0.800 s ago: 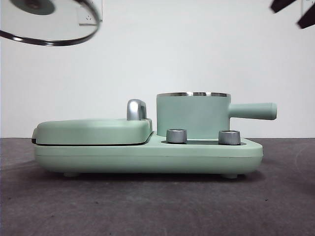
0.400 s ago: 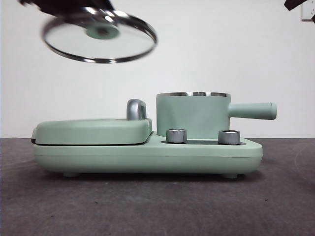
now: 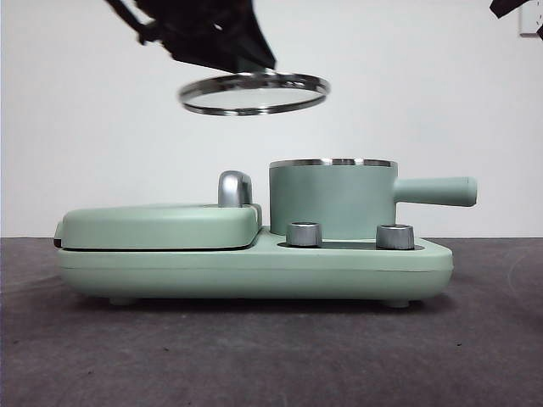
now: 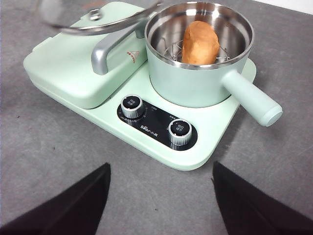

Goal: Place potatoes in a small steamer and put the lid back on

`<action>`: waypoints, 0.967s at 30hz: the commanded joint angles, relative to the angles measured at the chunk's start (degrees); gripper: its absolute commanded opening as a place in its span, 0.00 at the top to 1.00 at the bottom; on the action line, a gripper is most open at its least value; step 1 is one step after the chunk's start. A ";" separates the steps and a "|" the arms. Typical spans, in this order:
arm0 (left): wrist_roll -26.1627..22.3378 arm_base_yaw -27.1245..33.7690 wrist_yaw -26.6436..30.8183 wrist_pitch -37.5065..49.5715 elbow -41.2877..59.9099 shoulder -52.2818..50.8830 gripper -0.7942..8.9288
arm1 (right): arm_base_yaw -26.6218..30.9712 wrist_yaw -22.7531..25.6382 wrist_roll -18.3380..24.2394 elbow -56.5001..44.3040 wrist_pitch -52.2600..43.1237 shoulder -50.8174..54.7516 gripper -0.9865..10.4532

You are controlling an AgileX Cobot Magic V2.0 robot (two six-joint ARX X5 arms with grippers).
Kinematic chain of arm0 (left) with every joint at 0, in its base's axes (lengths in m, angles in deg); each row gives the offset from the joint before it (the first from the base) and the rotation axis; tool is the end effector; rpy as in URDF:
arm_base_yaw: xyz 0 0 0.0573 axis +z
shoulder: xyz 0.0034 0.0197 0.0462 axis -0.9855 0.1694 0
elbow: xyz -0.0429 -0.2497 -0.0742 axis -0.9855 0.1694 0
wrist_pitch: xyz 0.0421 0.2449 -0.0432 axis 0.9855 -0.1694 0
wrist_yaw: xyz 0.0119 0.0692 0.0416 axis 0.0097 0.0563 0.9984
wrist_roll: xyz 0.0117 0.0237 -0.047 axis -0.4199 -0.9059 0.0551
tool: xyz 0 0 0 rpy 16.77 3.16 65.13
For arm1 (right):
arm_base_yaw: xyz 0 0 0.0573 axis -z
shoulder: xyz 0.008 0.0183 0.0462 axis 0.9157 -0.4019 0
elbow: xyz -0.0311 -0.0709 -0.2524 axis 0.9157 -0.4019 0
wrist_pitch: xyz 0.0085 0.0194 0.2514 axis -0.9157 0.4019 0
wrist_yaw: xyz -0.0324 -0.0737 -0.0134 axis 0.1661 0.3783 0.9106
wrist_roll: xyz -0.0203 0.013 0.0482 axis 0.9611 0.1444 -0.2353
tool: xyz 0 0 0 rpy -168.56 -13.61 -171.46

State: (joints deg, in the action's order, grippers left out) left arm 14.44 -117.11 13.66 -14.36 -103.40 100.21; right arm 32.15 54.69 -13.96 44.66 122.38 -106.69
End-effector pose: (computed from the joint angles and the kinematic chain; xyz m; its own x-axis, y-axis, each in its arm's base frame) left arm 0.2684 -0.2022 0.3126 0.7595 -0.6008 -0.2493 0.6292 0.7758 0.0476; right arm 0.0968 0.0661 0.3027 0.7191 0.5006 -0.4820 -0.5326 0.8425 0.0806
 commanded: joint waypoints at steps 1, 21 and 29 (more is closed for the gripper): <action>-2.80 -0.57 -0.11 2.25 -5.44 4.57 0.90 | -0.55 0.11 0.02 0.24 -0.35 -0.22 0.63; -3.67 -1.09 -4.33 7.10 -21.42 25.38 0.90 | -0.52 0.66 1.11 0.24 -0.20 -0.24 0.63; -3.65 -1.09 -6.84 8.81 -21.42 26.73 0.90 | -0.55 0.68 1.11 0.24 0.42 -0.26 0.63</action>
State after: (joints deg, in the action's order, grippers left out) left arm 11.19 -117.68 7.19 -7.21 -122.88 125.45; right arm 32.11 55.15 -13.33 44.66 123.00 -106.69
